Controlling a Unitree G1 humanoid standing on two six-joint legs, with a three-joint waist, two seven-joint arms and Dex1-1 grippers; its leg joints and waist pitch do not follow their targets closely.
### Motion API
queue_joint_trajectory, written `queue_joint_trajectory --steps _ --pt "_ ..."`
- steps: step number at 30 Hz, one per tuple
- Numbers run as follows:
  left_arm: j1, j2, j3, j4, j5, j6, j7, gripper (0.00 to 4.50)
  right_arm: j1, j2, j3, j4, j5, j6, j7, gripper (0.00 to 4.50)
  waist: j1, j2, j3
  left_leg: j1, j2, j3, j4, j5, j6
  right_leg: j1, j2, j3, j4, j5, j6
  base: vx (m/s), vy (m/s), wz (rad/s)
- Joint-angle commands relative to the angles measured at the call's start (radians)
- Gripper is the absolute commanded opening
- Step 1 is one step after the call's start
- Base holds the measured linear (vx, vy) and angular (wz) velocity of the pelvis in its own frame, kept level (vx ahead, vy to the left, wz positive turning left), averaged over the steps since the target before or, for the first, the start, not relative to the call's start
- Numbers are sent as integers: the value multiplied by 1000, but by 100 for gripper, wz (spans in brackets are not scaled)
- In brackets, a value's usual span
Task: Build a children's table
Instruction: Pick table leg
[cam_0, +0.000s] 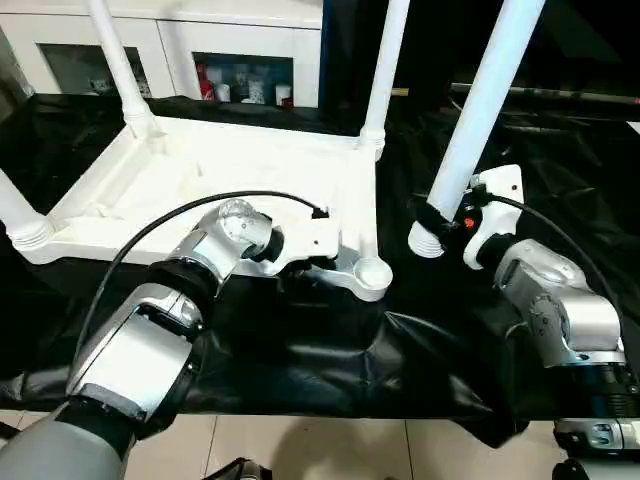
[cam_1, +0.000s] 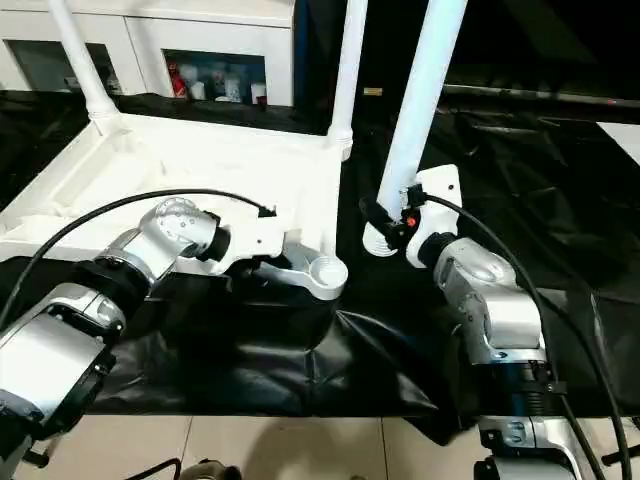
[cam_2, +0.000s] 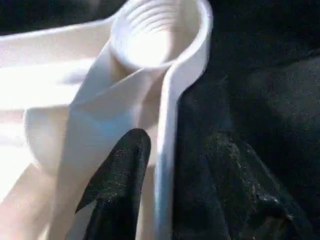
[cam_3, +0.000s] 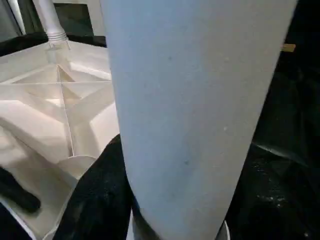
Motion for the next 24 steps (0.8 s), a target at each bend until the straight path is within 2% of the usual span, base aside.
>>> queue_joint_trajectory --steps 1,3,5,10,15,17,19,20,24 --pt "-20 -6 7 18 15 -20 37 190 13 -10 -16 -30 14 7 8 193 4 4 -84 37 63 -32 -60 -123 44 58 -93 46 -52 82 -287 0 0 0" --pt "-22 -9 8 38 24 -29 70 180 14 -9 -13 -33 14 9 9 193 4 4 -84 36 63 -32 -60 -124 47 58 -93 45 -53 81 -289 0 0 0" --pt "-23 -7 3 47 34 -29 89 149 14 -10 -11 -34 14 9 10 193 4 4 -83 37 64 -32 -60 -133 47 57 -95 46 -56 61 -285 0 0 0" --pt "-32 -10 -7 86 51 -11 105 111 16 -14 -10 -38 15 13 15 193 3 4 -80 38 64 -32 -62 -156 33 55 -94 46 -60 13 -277 0 0 0" --pt "-28 -16 19 101 17 120 -1 78 21 -13 -8 -44 15 15 17 193 5 2 -80 38 64 -31 -61 -140 33 54 -96 47 -58 24 -286 0 0 0" --pt "-30 -15 16 106 20 205 -46 59 19 -13 -6 -40 15 15 19 193 4 -3 -80 36 63 -32 -61 -131 42 56 -98 46 -57 30 -289 0 0 0" --pt "-31 -13 16 110 20 247 -87 57 16 -12 -5 -35 14 13 20 193 4 -2 -80 35 63 -32 -61 -127 44 56 -99 46 -57 26 -288 0 0 0" --pt "-33 -12 15 116 24 275 -93 39 14 -10 -4 -31 13 12 22 193 3 -3 -79 33 61 -32 -60 -121 50 58 -99 46 -58 25 -289 0 0 0" --pt "-32 -7 27 116 23 373 -50 22 11 -5 1 -24 10 11 25 193 3 -6 -76 33 61 -32 -61 -135 51 58 -99 46 -62 -13 -288 0 0 0"
